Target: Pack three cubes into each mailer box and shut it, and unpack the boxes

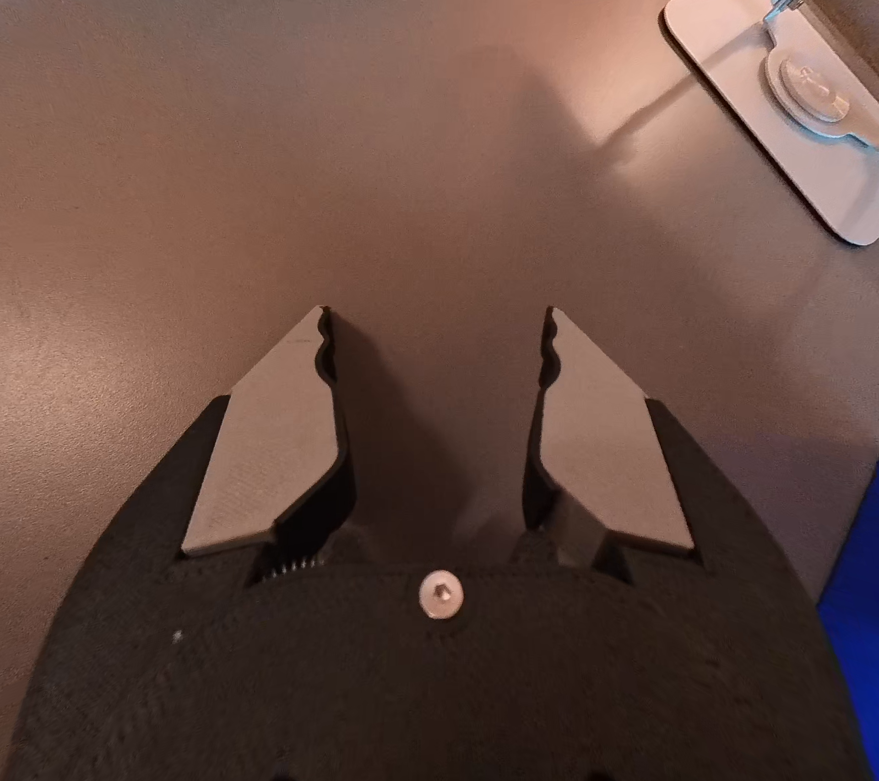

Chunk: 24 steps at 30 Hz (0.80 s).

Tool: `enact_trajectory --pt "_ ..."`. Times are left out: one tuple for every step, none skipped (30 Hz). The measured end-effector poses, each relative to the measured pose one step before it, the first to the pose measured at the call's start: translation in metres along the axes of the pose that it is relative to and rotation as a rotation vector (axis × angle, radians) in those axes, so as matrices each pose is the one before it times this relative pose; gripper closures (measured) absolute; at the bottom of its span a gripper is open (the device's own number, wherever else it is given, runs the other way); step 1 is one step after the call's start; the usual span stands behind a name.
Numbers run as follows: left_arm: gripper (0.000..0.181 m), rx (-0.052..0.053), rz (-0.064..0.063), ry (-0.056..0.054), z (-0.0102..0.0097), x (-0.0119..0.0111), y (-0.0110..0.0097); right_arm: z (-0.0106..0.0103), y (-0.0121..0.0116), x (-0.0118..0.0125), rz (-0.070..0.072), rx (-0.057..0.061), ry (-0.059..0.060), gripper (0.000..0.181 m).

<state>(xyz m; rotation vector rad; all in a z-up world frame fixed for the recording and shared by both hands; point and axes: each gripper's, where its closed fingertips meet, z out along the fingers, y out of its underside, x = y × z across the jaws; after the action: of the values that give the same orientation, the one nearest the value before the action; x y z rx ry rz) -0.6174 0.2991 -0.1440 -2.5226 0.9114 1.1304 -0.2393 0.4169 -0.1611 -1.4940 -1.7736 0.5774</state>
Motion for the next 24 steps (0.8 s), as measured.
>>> enact_trajectory --pt "0.117 0.0006 0.0033 -0.0095 -0.00061 0.00002 0.00070 -0.00006 -0.00006 -0.00007 -0.0017 0.0006 0.0001 0.096" --pt "0.117 -0.0017 0.0035 -0.0100 -0.00053 0.00011 0.00106 0.00000 -0.00018 -0.00021 -0.0020 0.0007 0.0003 0.096" --pt "0.118 -0.0004 0.0048 -0.0099 -0.00086 -0.00014 0.00098 -0.00008 -0.00011 -0.00019 -0.0019 0.0006 0.0005 0.096" --pt "0.118 -0.0018 0.0082 -0.0127 -0.00118 -0.00059 0.00134 0.00001 -0.00011 -0.00002 -0.0014 0.0005 0.0006 0.096" --pt "0.119 -0.0051 0.0055 -0.0161 -0.00155 -0.00156 0.00186 0.00000 -0.00009 -0.00004 -0.0010 0.0003 0.0006 0.096" --pt "0.119 -0.0017 -0.0009 -0.0200 -0.00219 -0.00275 0.00162 -0.00007 -0.00004 -0.00004 -0.0012 0.0004 0.0005 0.097" --pt "0.119 0.0040 -0.0079 -0.0210 -0.00305 -0.00385 0.00111 0.00000 -0.00014 -0.00013 -0.0015 0.0005 0.0004 0.097" --pt "0.119 0.0047 -0.0144 -0.0243 -0.00366 -0.00531 0.00106 -0.00001 0.00004 -0.00014 -0.0011 0.0004 0.0001 0.097" --pt "0.118 0.0024 -0.0145 -0.0240 -0.00407 -0.00587 0.00163 0.00001 -0.00002 0.00004 -0.0003 0.0001 0.0001 0.097" --pt "0.118 0.0009 -0.0136 -0.0278 -0.00429 -0.00672 0.00173 0.00007 -0.00005 -0.00005 0.0003 -0.0001 -0.0003 0.097" --pt "0.119 0.0013 -0.0096 -0.0287 -0.00446 -0.00707 0.00159 -0.00006 0.00001 0.00011 0.0008 -0.0003 -0.0004 0.097" --pt "0.119 0.0012 -0.0096 -0.0228 -0.00470 -0.00653 0.00136 0.00008 -0.00002 0.00005 0.0005 -0.0002 -0.0001 0.097" --pt "0.118 0.0030 -0.0117 -0.0154 -0.00467 -0.00548 0.00080 0.00006 0.00007 -0.00003 0.0000 0.0000 0.0000 0.097" --pt "0.118 0.0075 -0.0084 -0.0184 -0.00494 -0.00563 -0.00028 0.00000 0.00000 0.00002 0.0001 0.0000 0.0002 0.097" --pt "0.118 0.0045 -0.0031 -0.0138 -0.00508 -0.00489 -0.00039 -0.00006 -0.00008 0.00008 0.0000 0.0000 0.0004 0.097" --pt "0.118 0.0062 -0.0013 -0.0121 -0.00538 -0.00449 -0.00123 -0.00001 -0.00003 0.00001 -0.0002 0.0001 0.0007 0.097" --pt "0.120 0.0089 0.0000 -0.0131 -0.00607 -0.00455 -0.00226 0.00001 -0.00002 0.00011 -0.0001 0.0001 0.0007 0.097" --pt "0.121 0.0101 0.0023 -0.0125 -0.00673 -0.00454 -0.00311 -0.00008 0.00002 0.00002 -0.0002 0.0002 0.0008 0.097" --pt "0.121 0.0108 0.0020 -0.0126 -0.00710 -0.00458 -0.00416 -0.00005 0.00001 0.00030 -0.0010 0.0004 0.0017 0.096" --pt "0.121 0.0164 0.0037 -0.0133 -0.00772 -0.00453 -0.00571 -0.00011 0.00004 0.00034 -0.0013 0.0006 0.0018 0.097" --pt "0.121 0.0167 0.0007 -0.0061 -0.00764 -0.00316 -0.00678 -0.00007 0.00009 0.00021 0.0000 0.0000 0.0009 0.096" --pt "0.122 0.0245 0.0039 0.0050 -0.00742 -0.00070 -0.00871 0.00007 0.00005 0.00015 0.0010 -0.0005 0.0001 0.096" --pt "0.122 0.0241 0.0095 -0.0050 -0.00696 -0.00061 -0.00968 0.00000 0.00005 0.00004 0.0005 -0.0002 -0.0001 0.096" --pt "0.122 0.0129 0.0211 -0.0084 -0.00641 -0.00026 -0.00922 0.00007 -0.00005 0.00000 0.0002 -0.0001 0.0000 0.096"
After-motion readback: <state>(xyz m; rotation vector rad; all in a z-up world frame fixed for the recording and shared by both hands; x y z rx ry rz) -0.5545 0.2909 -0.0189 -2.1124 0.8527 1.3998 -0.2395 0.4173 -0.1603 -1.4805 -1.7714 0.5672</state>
